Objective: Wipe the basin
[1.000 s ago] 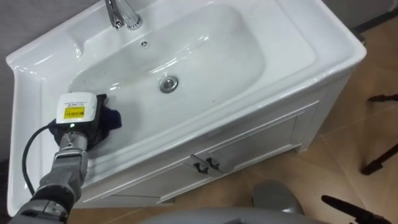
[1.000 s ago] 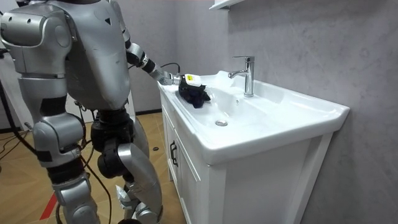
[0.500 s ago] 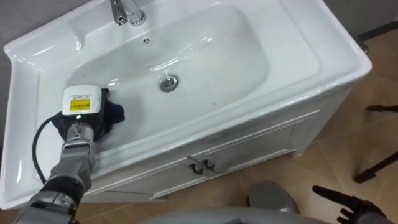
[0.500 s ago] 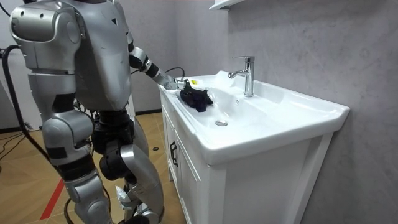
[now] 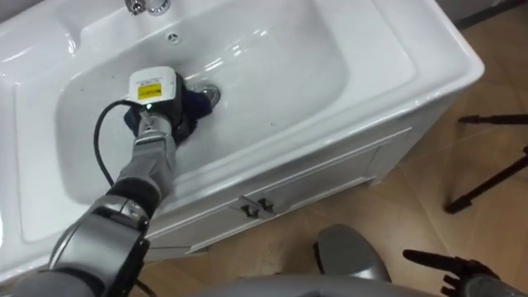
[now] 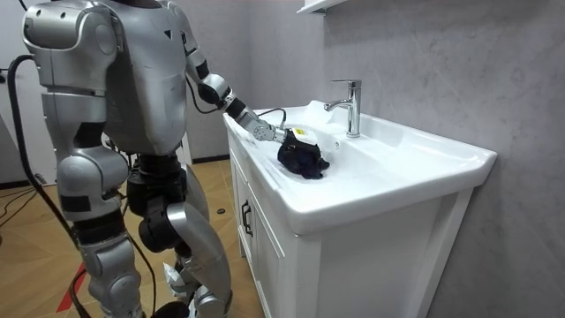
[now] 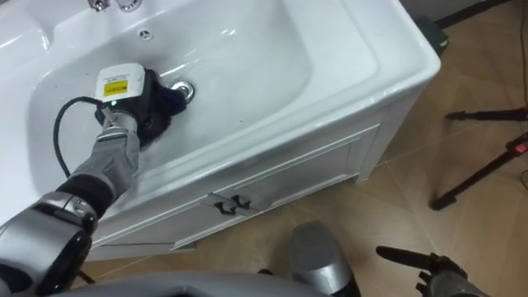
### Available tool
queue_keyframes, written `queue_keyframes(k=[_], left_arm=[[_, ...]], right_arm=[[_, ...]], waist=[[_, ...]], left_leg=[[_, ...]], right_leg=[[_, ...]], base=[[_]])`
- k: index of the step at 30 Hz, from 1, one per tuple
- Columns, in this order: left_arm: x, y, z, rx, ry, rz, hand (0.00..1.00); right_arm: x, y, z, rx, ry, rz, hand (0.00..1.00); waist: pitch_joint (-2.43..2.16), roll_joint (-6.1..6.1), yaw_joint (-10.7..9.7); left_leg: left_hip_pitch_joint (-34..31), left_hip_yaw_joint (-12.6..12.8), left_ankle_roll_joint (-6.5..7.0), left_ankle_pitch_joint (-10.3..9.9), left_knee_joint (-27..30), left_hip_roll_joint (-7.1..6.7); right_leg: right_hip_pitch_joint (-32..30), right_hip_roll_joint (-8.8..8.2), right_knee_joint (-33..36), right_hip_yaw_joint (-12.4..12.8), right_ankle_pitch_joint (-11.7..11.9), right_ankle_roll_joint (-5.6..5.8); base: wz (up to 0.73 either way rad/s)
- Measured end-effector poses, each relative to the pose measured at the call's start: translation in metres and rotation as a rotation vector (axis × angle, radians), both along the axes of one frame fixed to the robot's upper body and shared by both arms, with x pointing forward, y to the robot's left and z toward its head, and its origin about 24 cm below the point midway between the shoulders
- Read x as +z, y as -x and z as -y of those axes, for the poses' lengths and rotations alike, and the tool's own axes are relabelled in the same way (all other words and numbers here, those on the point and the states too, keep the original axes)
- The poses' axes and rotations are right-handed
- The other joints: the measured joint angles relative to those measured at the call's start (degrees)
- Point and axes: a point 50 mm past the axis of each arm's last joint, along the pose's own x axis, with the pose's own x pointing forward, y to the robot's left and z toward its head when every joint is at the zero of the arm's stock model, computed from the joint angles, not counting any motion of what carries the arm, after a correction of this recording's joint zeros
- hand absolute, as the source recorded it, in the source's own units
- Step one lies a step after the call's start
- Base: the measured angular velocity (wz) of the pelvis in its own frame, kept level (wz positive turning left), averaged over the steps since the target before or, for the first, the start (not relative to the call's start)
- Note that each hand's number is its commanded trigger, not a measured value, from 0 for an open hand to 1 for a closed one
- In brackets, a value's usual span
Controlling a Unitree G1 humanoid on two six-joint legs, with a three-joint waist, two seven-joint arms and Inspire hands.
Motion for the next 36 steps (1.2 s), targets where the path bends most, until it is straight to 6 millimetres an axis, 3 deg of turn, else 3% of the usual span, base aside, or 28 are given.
queue_keyframes(k=[6, 17, 23, 26, 36], left_arm=[[0.004, -0.007, 0.010, 0.063, 0.126, -0.026, 1.00], [0.009, -0.011, 0.023, 0.149, 0.397, -0.018, 1.00], [0.046, -0.019, 0.087, -0.085, 0.706, 0.035, 1.00], [0.060, -0.018, 0.104, -0.165, 0.807, 0.052, 1.00], [0.065, -0.017, 0.110, -0.249, 0.859, 0.026, 1.00]], right_arm=[[0.001, -0.008, -0.002, 0.023, -0.002, -0.012, 0.00], [0.000, -0.009, -0.004, 0.059, 0.019, -0.038, 0.00], [-0.002, -0.014, -0.010, 0.088, 0.032, -0.013, 0.00], [-0.001, -0.018, -0.011, 0.065, 0.031, 0.033, 0.00], [0.000, -0.024, -0.012, 0.028, 0.011, 0.108, 0.00]], waist=[[0.15, 1.01, -2.74], [0.37, 0.59, -2.76], [0.62, 0.26, -2.94], [0.62, 0.31, -2.96], [0.53, 0.44, -2.23]], left_leg=[[-0.38, 0.66, 0.98, 0.54, -0.23, -0.95], [-0.55, 1.42, 1.34, 0.41, -0.08, -1.05], [-2.61, 1.37, 1.43, 0.43, 0.80, -0.75], [-2.72, 1.44, 1.43, 0.43, 1.04, -0.48], [-3.35, 1.11, 1.43, 0.43, 0.98, 0.21]], right_leg=[[-0.60, -1.80, 1.10, -0.65, -0.48, 0.83], [-0.34, -2.02, 0.77, -0.64, -0.44, 1.57], [-0.93, -2.42, 0.36, -2.18, -0.36, 1.52], [-0.51, -2.56, -0.26, -3.02, -0.20, 1.25], [0.64, -1.96, -2.42, -5.10, 0.12, 0.81]], base=[[0.08], [0.03], [0.12], [0.01], [0.10]])
